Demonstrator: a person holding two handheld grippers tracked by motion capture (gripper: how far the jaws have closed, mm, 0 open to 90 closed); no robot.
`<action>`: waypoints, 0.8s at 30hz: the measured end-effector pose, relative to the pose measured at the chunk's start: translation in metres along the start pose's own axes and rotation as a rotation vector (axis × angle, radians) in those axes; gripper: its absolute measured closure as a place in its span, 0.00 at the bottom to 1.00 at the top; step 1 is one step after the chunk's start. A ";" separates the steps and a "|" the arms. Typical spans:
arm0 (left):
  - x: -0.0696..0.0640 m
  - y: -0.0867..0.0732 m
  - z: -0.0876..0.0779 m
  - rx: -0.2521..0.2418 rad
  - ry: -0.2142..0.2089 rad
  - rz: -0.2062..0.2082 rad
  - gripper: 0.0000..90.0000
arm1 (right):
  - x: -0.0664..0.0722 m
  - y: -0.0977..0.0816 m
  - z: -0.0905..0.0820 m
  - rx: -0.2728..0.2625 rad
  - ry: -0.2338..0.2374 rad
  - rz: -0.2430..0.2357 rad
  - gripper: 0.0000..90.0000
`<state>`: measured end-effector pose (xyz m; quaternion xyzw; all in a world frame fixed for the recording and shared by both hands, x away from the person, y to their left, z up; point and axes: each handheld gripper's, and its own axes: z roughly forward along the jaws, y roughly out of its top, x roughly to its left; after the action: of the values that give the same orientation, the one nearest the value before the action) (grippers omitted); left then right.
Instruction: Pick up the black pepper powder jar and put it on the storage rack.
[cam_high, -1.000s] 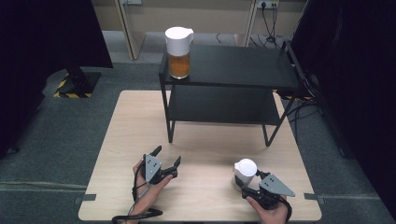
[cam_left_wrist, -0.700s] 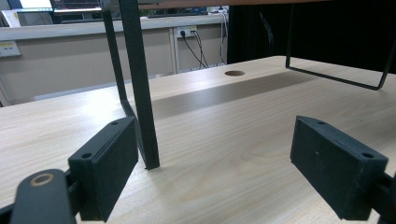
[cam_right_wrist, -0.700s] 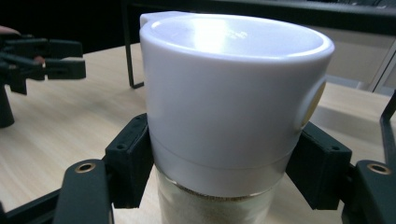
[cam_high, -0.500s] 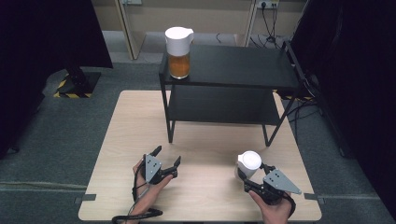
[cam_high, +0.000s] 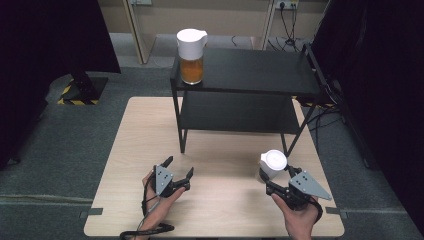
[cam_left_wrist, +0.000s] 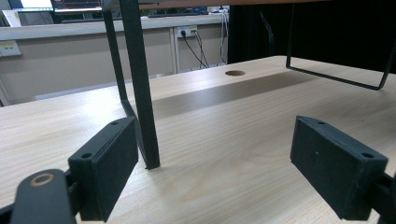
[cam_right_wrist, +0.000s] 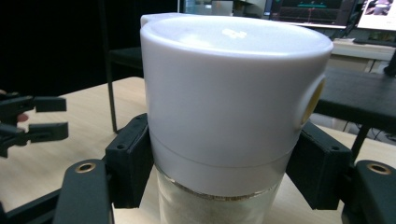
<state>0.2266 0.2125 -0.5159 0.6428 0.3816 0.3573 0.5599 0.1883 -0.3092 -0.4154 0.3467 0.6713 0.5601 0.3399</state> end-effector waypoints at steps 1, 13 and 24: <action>0.000 0.000 0.000 0.000 0.000 0.000 0.16 | -0.001 0.001 0.000 -0.004 -0.004 0.002 0.34; 0.000 0.000 0.000 0.000 0.000 0.002 0.16 | -0.010 0.018 0.000 -0.044 -0.026 0.005 0.34; 0.000 0.000 0.000 0.000 0.000 0.003 0.16 | -0.016 0.037 0.002 -0.087 -0.035 -0.002 0.34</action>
<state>0.2265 0.2122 -0.5159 0.6435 0.3806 0.3581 0.5594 0.2016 -0.3169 -0.3785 0.3405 0.6407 0.5823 0.3669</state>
